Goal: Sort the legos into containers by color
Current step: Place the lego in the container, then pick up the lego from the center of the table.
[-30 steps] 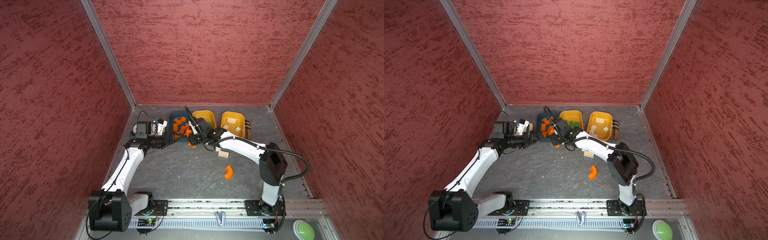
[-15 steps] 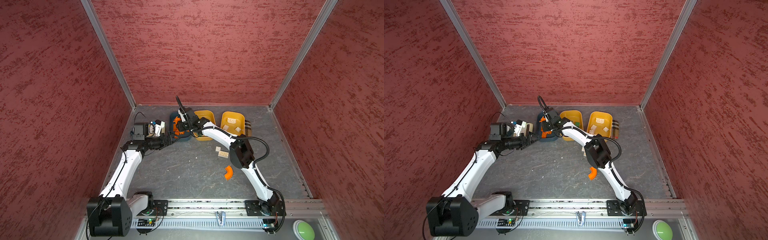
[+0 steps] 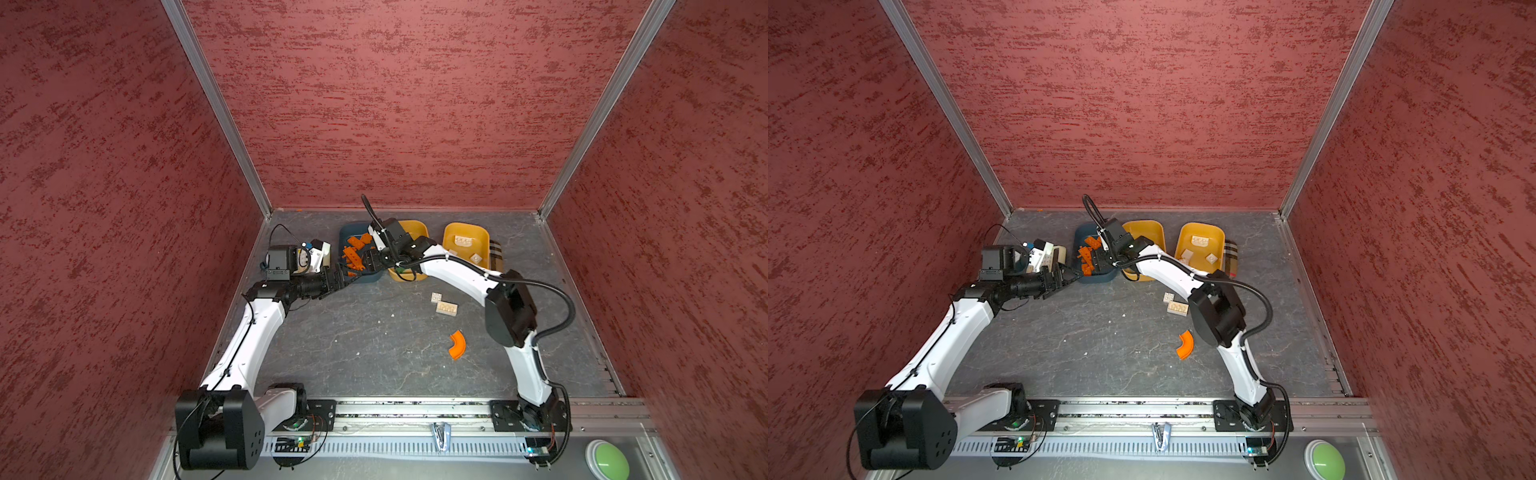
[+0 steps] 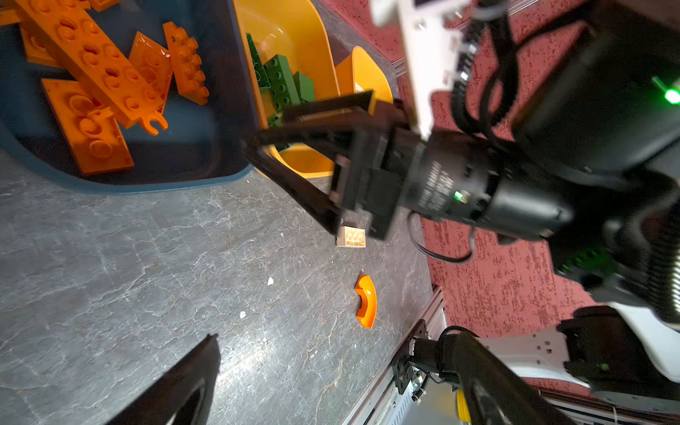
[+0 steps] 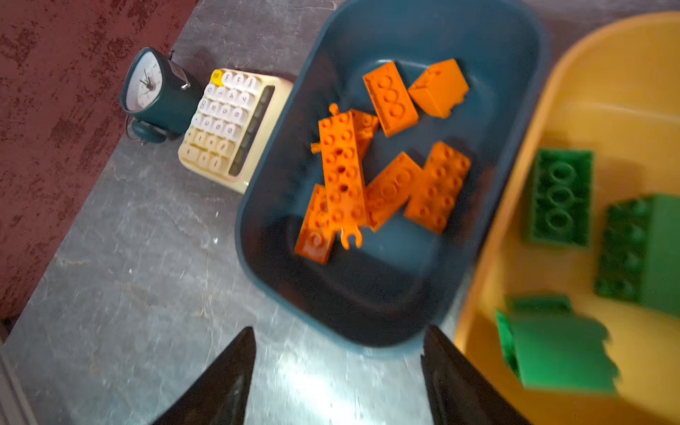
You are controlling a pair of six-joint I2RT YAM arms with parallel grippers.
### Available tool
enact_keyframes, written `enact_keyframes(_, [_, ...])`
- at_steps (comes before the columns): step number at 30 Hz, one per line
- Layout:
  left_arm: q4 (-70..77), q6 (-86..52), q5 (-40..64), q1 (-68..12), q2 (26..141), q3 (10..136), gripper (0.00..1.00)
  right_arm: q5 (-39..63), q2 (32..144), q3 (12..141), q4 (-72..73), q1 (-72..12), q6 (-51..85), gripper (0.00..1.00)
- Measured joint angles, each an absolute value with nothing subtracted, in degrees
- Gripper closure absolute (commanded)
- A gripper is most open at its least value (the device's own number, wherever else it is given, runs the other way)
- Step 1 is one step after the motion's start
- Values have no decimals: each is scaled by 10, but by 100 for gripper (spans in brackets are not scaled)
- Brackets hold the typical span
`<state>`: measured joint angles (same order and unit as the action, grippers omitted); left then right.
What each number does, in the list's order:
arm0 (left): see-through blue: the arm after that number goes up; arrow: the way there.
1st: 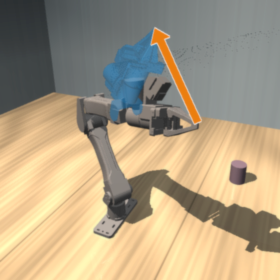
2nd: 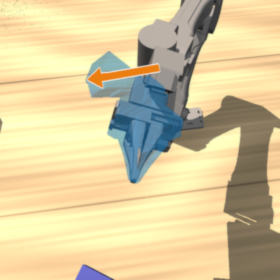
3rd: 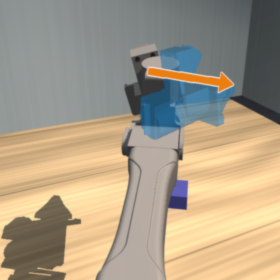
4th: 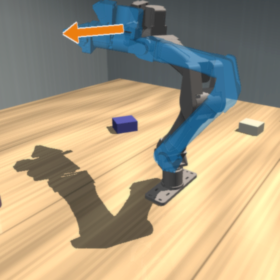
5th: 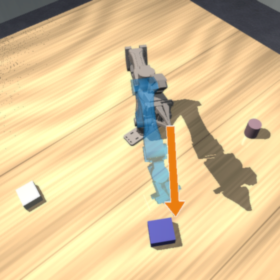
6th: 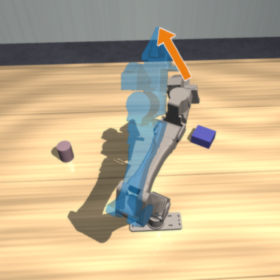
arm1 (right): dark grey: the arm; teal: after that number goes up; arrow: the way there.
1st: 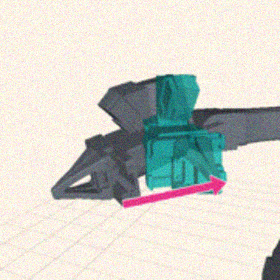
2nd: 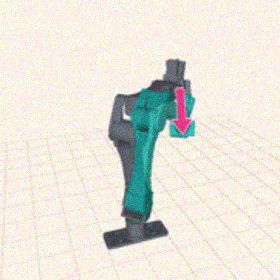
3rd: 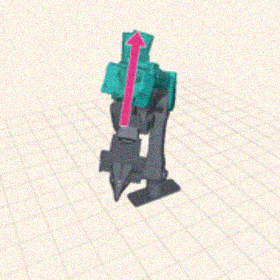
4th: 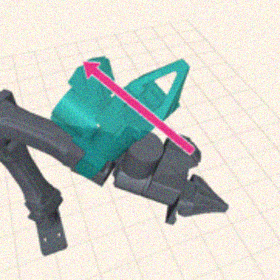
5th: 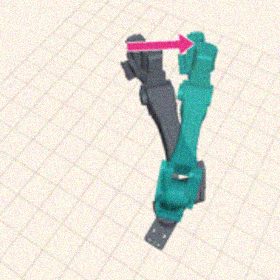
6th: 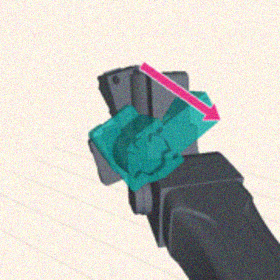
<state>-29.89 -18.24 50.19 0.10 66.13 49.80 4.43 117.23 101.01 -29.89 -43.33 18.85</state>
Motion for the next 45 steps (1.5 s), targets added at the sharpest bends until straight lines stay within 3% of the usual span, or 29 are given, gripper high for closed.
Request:
enact_keyframes(8, [-275, -194, 502, -32, 684, 498, 1, 7, 952, 751, -311, -430, 166, 19])
enact_keyframes(15, [-263, -201, 490, -66, 709, 498, 0, 1, 854, 578, -320, -374, 11, 18])
enact_keyframes(23, [-261, -202, 479, -74, 709, 502, 0, 10, 854, 540, -294, -274, -152, 21])
enact_keyframes(31, [-262, -201, 476, -72, 707, 504, 1, 66, 943, 557, -273, -265, -229, 25])
enact_keyframes(37, [-266, -201, 477, -65, 702, 504, 1, 84, 983, 573, -278, -264, -247, 37])
enact_keyframes(45, [-273, -195, 477, -58, 701, 504, 1, 86, 998, 581, -299, -266, -255, 69])
